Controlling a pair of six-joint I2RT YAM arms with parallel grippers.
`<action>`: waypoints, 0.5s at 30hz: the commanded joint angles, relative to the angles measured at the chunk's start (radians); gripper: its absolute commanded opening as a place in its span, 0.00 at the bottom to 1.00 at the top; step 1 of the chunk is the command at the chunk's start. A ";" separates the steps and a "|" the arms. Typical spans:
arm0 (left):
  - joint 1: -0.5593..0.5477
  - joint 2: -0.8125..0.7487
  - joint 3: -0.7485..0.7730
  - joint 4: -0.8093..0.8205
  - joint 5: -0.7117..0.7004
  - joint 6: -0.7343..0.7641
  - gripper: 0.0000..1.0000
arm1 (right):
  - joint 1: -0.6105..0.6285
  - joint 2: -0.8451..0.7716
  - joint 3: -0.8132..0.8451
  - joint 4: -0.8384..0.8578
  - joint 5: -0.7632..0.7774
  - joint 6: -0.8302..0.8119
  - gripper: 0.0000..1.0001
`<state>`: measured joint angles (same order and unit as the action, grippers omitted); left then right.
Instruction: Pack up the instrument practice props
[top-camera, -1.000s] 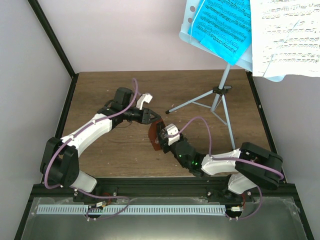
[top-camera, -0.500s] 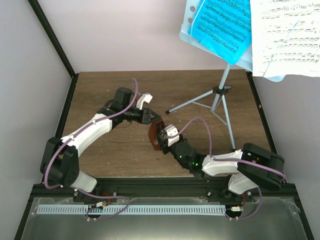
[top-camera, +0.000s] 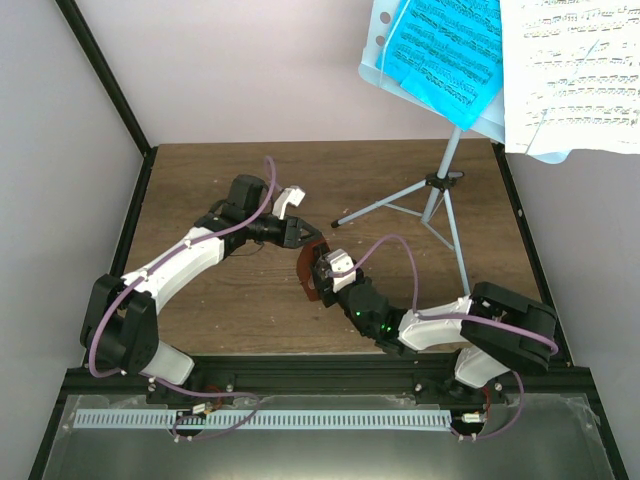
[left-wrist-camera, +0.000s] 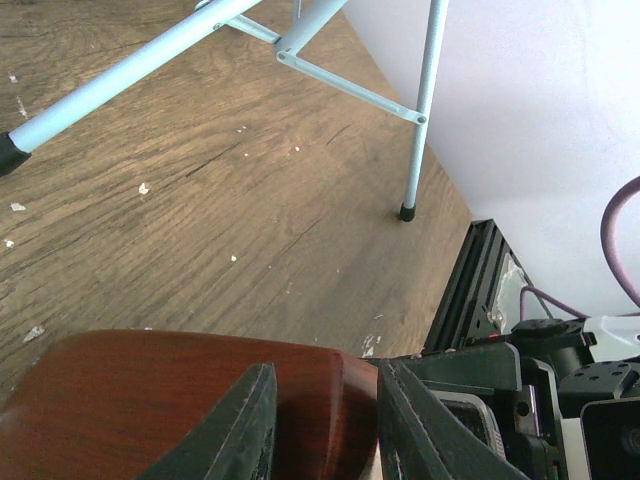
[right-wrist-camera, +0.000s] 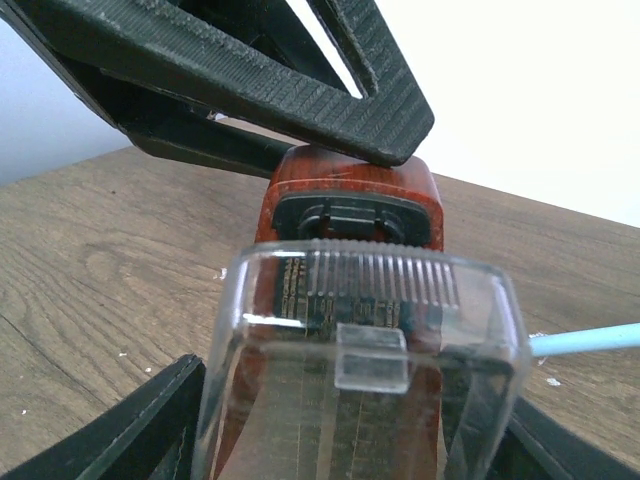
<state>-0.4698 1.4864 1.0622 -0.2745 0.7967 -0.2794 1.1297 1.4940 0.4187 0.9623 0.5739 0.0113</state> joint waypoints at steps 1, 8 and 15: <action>0.000 0.015 0.012 -0.019 0.019 0.012 0.29 | 0.010 0.021 0.014 -0.009 0.032 -0.021 0.54; 0.000 0.015 0.012 -0.019 0.021 0.012 0.29 | 0.008 0.022 -0.016 0.040 0.018 -0.056 0.54; 0.000 0.015 0.011 -0.016 0.022 0.011 0.29 | -0.014 0.013 -0.024 0.005 -0.030 -0.010 0.55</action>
<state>-0.4698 1.4864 1.0622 -0.2745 0.7975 -0.2794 1.1286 1.5017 0.4095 0.9871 0.5648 -0.0296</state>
